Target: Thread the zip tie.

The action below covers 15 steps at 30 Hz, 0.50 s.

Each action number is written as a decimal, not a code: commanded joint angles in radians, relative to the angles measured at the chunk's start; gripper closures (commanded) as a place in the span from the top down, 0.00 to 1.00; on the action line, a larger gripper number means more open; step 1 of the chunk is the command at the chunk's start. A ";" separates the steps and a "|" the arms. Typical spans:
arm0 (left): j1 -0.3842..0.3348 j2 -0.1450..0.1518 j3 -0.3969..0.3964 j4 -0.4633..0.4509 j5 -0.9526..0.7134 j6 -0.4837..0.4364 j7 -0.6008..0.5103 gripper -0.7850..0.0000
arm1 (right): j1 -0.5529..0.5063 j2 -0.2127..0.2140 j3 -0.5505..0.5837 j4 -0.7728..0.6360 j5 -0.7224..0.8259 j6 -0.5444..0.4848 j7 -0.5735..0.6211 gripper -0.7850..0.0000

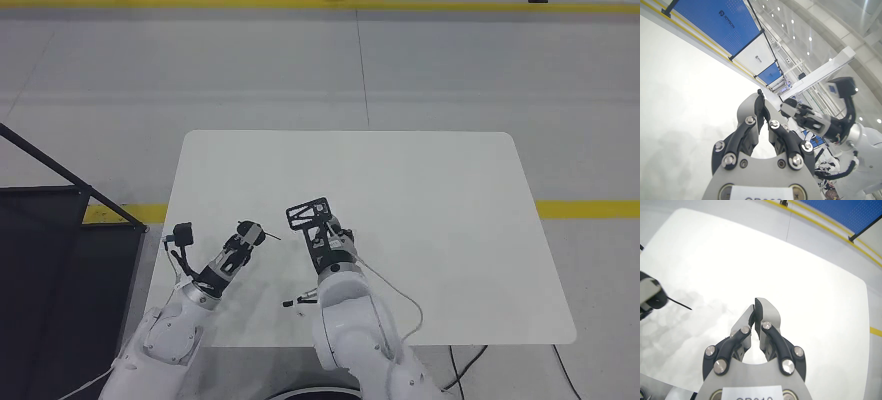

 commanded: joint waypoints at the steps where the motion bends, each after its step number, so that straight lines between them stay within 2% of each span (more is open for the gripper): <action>1: -0.013 0.003 0.004 0.002 0.005 -0.014 -0.049 0.00 | -0.077 0.015 0.027 -0.058 0.006 -0.050 -0.119 0.00; 5: -0.045 0.007 0.015 0.012 0.027 -0.041 -0.121 0.00 | -0.200 0.042 0.094 -0.139 0.051 -0.155 -0.303 0.00; 11: -0.110 0.008 0.054 0.037 0.024 -0.034 -0.194 0.00 | -0.346 0.079 0.258 -0.206 0.284 -0.385 -0.587 0.00; 13: -0.119 0.007 0.058 0.039 0.027 -0.010 -0.203 0.00 | -0.375 0.091 0.314 -0.204 0.359 -0.499 -0.620 0.00; 15: -0.119 0.007 0.058 0.039 0.027 -0.010 -0.203 0.00 | -0.381 0.094 0.334 -0.203 0.383 -0.523 -0.620 0.00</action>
